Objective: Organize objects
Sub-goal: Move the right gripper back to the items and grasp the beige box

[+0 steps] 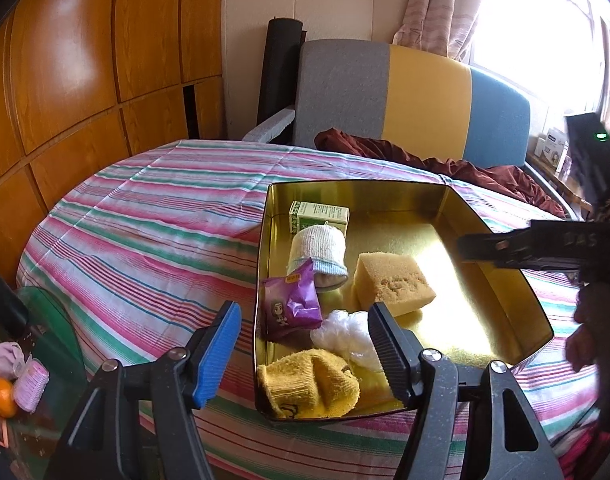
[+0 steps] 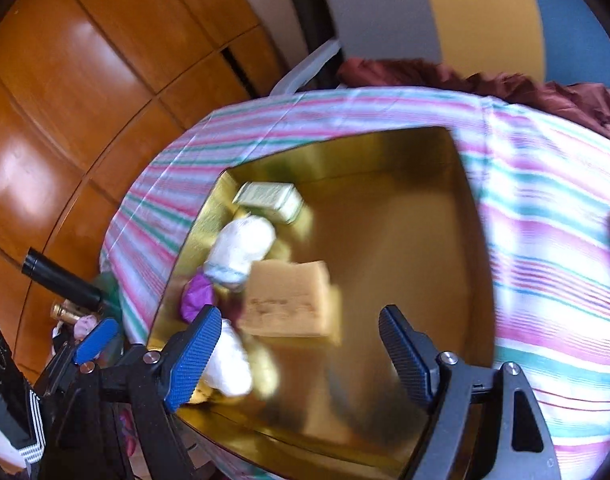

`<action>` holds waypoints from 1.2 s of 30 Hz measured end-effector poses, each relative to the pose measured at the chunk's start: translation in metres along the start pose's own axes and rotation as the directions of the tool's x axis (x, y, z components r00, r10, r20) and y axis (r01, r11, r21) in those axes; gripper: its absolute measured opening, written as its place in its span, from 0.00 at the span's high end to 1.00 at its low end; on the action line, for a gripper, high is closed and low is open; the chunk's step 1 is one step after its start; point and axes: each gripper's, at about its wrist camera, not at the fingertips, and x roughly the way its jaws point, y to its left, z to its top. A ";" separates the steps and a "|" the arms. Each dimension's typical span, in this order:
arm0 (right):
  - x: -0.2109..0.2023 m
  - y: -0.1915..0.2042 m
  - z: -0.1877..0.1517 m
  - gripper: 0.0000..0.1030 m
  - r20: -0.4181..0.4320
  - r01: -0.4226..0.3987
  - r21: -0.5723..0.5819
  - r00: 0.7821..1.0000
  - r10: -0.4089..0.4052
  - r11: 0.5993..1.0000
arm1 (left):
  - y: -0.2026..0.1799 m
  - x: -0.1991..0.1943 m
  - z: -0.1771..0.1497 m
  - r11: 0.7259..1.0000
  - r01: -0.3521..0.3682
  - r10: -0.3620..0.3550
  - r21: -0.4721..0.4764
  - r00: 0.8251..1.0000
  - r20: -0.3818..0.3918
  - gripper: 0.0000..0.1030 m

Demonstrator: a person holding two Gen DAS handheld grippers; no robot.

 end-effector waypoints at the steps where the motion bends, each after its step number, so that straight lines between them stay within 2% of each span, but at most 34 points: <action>1: -0.008 -0.007 0.000 0.20 0.014 0.008 0.010 1.000 -0.008 1.000 | -0.001 0.000 0.000 1.000 0.001 -0.001 0.005 1.000 0.001 0.34; 7: -0.062 -0.071 -0.007 0.20 0.084 0.106 0.096 0.990 -0.114 0.990 | -0.012 -0.002 0.000 0.999 0.014 -0.014 0.043 1.000 0.004 0.34; 12: -0.120 -0.145 -0.013 0.20 0.133 0.230 0.216 0.956 -0.262 0.949 | -0.027 -0.002 0.003 0.997 0.050 -0.050 0.053 0.999 0.005 0.34; 16: -0.174 -0.213 -0.019 0.20 0.175 0.287 0.367 0.913 -0.369 0.885 | -0.049 -0.002 0.007 0.993 0.090 -0.090 0.080 0.996 0.000 0.34; 18: -0.199 -0.249 -0.024 0.20 0.190 0.301 0.458 0.886 -0.423 0.836 | -0.064 -0.001 0.010 0.988 0.115 -0.115 0.106 0.993 -0.007 0.34; 21: -0.218 -0.300 -0.030 0.21 0.181 0.290 0.569 0.869 -0.461 0.770 | -0.092 0.000 0.013 0.975 0.163 -0.162 0.151 0.987 -0.022 0.34; 22: -0.220 -0.314 -0.032 0.24 0.178 0.283 0.595 0.866 -0.467 0.752 | -0.102 0.000 0.015 0.970 0.181 -0.179 0.165 0.983 -0.029 0.34; 25: -0.216 -0.343 -0.036 0.27 0.169 0.263 0.649 0.865 -0.473 0.714 | -0.137 -0.001 0.018 0.947 0.235 -0.232 0.217 0.972 -0.043 0.34; 28: -0.200 -0.364 -0.040 0.28 0.105 0.253 0.677 0.896 -0.432 0.691 | -0.175 0.001 0.019 0.920 0.294 -0.285 0.259 0.956 -0.071 0.34; 29: -0.197 -0.365 -0.040 0.28 0.108 0.239 0.675 0.904 -0.414 0.698 | -0.187 0.001 0.018 0.911 0.315 -0.304 0.267 0.949 -0.083 0.34; 31: -0.197 -0.362 -0.037 0.28 0.114 0.246 0.652 0.903 -0.414 0.717 | -0.214 0.004 0.016 0.886 0.365 -0.348 0.286 0.931 -0.111 0.34; 36: -0.179 -0.365 -0.035 0.28 0.045 0.276 0.634 0.919 -0.391 0.723 | -0.273 0.008 0.009 0.820 0.463 -0.430 0.337 0.887 -0.171 0.34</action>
